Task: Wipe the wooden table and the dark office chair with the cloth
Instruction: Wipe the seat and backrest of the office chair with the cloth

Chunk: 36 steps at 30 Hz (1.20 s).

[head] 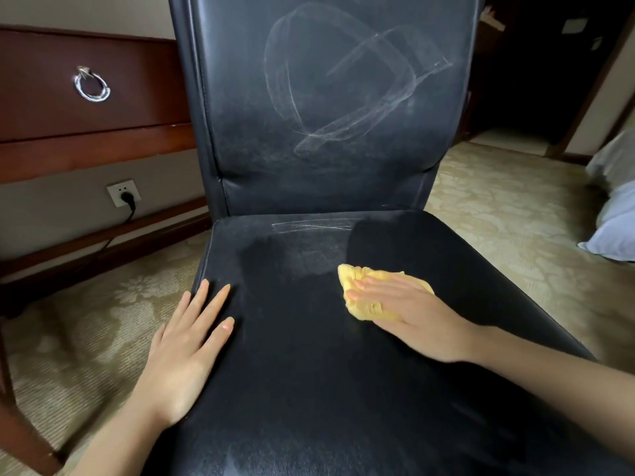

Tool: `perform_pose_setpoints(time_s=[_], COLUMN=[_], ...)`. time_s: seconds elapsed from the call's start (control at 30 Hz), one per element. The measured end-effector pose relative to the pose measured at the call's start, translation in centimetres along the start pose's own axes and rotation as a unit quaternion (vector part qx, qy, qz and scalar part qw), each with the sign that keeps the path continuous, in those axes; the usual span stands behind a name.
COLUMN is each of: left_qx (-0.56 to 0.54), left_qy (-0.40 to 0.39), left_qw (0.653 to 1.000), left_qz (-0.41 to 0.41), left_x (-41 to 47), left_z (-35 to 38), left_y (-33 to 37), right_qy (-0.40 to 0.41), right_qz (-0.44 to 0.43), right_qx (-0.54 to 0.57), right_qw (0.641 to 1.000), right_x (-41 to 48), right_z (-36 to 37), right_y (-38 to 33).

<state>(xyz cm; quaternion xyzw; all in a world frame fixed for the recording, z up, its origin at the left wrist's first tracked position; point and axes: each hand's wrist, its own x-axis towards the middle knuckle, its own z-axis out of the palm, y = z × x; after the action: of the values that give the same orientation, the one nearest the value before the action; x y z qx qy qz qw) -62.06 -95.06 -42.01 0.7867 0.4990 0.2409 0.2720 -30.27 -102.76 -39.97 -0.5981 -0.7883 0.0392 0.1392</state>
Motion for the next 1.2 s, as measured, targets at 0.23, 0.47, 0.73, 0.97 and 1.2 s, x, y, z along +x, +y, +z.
perform_pose_setpoints(time_s=[0.23, 0.47, 0.73, 0.97, 1.2], left_qx=[0.006, -0.029, -0.035, -0.046, -0.047], left_qy=[0.003, 0.015, 0.035, 0.038, 0.025], left_qw=[1.0, 0.999, 0.999, 0.998, 0.999], left_qz=[0.008, 0.011, 0.006, 0.008, -0.003], left_x=[0.2, 0.0, 0.2, 0.4, 0.5], left_z=[-0.2, 0.2, 1.0, 0.8, 0.6], left_y=[0.0, 0.2, -0.3, -0.3, -0.4], right_qy=[-0.118, -0.098, 0.004, 0.017, -0.007], right_qz=[0.011, 0.186, 0.388, 0.366, 0.169], right_qx=[0.024, -0.03, -0.043, -0.035, -0.03], right_qw=[0.993, 0.977, 0.921, 0.93, 0.985], right_x=[1.3, 7.6, 13.0, 13.5, 11.2], right_z=[-2.3, -2.9, -1.6, -1.4, 0.3], right_y=[3.4, 10.4, 13.5, 12.8, 6.2])
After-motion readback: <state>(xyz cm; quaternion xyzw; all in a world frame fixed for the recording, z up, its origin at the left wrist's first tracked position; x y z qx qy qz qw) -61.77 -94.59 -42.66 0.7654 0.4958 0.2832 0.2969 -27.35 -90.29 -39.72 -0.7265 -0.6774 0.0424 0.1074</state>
